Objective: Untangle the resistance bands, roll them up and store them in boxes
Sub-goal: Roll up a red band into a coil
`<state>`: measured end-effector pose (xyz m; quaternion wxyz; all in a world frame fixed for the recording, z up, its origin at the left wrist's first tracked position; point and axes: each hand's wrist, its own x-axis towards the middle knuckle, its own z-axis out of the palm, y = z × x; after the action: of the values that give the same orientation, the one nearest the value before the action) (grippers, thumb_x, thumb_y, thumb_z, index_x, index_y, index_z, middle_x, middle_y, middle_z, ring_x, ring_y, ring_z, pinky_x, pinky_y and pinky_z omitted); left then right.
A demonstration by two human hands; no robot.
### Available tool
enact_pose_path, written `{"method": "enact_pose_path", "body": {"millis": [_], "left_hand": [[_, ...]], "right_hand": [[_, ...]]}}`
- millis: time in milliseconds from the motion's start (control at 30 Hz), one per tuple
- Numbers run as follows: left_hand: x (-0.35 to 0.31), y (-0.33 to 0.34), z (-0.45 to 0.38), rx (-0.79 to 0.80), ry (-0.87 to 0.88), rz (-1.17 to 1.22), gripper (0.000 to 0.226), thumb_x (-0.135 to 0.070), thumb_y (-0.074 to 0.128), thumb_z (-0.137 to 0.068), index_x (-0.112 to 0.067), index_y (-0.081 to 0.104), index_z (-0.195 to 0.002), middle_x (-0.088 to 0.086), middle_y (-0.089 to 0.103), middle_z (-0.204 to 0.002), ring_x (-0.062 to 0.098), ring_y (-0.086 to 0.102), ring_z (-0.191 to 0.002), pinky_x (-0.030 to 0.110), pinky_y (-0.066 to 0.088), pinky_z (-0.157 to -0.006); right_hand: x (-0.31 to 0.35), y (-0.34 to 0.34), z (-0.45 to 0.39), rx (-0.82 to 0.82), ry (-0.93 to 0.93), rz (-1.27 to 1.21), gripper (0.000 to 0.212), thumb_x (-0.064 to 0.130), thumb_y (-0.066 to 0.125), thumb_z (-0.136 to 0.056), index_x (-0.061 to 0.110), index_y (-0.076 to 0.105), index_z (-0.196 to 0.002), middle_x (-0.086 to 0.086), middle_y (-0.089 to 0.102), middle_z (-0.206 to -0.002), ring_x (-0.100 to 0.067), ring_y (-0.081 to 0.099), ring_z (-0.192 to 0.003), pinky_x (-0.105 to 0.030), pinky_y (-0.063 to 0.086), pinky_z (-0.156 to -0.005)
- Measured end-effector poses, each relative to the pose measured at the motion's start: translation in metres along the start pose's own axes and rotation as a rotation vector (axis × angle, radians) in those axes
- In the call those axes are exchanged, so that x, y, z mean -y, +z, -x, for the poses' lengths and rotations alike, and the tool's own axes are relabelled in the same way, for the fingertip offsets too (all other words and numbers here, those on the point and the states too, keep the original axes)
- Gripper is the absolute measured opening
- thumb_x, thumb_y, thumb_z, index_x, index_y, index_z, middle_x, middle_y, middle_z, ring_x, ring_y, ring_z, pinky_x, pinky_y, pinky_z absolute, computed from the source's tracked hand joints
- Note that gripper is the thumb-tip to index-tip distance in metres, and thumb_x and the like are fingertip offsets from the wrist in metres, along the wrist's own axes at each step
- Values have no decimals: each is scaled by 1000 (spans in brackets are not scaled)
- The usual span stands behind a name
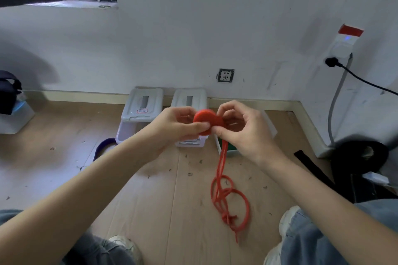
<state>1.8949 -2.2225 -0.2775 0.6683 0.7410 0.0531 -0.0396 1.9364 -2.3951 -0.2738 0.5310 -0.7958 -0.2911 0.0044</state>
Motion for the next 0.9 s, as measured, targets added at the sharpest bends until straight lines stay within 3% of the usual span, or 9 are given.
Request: {"method": "enact_pose_path", "body": {"millis": [67,133,233,367,567,633,767,833,900], "left_hand": [[0,-2,0,9,26,-359,16,-19,79,-70,-13,71,-81,7,73,-83,14,67,-80,26,51,-79],[-1,-2,2,31,43,-405,16,-23,80,-67,-17,73,-81,3,74,-80,8,66,-75,21,50,-74],[-9,-8,6,-30,53,-161,25,-36,77,-56,-24,74,-78,-4,74,-76,2,68,-72,8,49,-63],[-9,-10,6,-100,10,85,41,-42,78,-49,-17,76,-82,2,75,-86,9,70,-82,13,53,-71],[1,7,3,-82,-34,319,20,-25,75,-60,-15,76,-78,3,74,-83,6,69,-77,11,51,-64],[2,5,2,-20,-39,183,19,-15,76,-67,-13,74,-85,7,73,-85,10,69,-79,15,53,-67],[6,0,1,48,-14,-385,24,-11,78,-70,-2,70,-91,25,68,-91,16,59,-77,36,52,-85],[1,-2,2,19,22,-384,17,-17,81,-66,-14,73,-81,15,72,-83,10,64,-71,26,53,-74],[-7,-6,3,-37,28,-205,23,-27,81,-58,-23,72,-79,0,74,-77,5,69,-72,13,52,-64]], "right_hand": [[3,-1,2,81,-94,200,24,10,73,-77,27,68,-91,9,66,-87,-10,61,-86,-26,50,-80],[4,-3,1,131,-102,200,25,9,70,-80,28,70,-97,10,67,-92,-11,60,-91,-27,49,-84],[6,-9,-1,90,21,-75,24,11,71,-79,28,68,-95,7,72,-88,-8,67,-85,-21,54,-79],[4,-8,-3,29,93,-185,19,12,74,-77,14,58,-86,1,71,-77,-13,69,-73,-32,58,-75],[2,0,-1,-10,69,-190,28,11,77,-72,24,58,-88,1,73,-79,-12,70,-75,-37,57,-77],[2,-5,-2,45,17,-79,29,8,76,-74,26,65,-94,2,72,-84,-11,69,-81,-33,55,-81],[3,-2,2,276,-24,115,35,3,66,-83,25,70,-109,1,65,-98,-13,61,-95,-32,49,-88],[3,-6,0,298,22,39,36,4,66,-84,28,67,-110,-2,63,-101,-15,61,-97,-34,50,-88],[3,-12,-3,234,49,-78,33,6,70,-80,27,66,-105,-4,65,-97,-18,64,-92,-32,54,-85]]}}
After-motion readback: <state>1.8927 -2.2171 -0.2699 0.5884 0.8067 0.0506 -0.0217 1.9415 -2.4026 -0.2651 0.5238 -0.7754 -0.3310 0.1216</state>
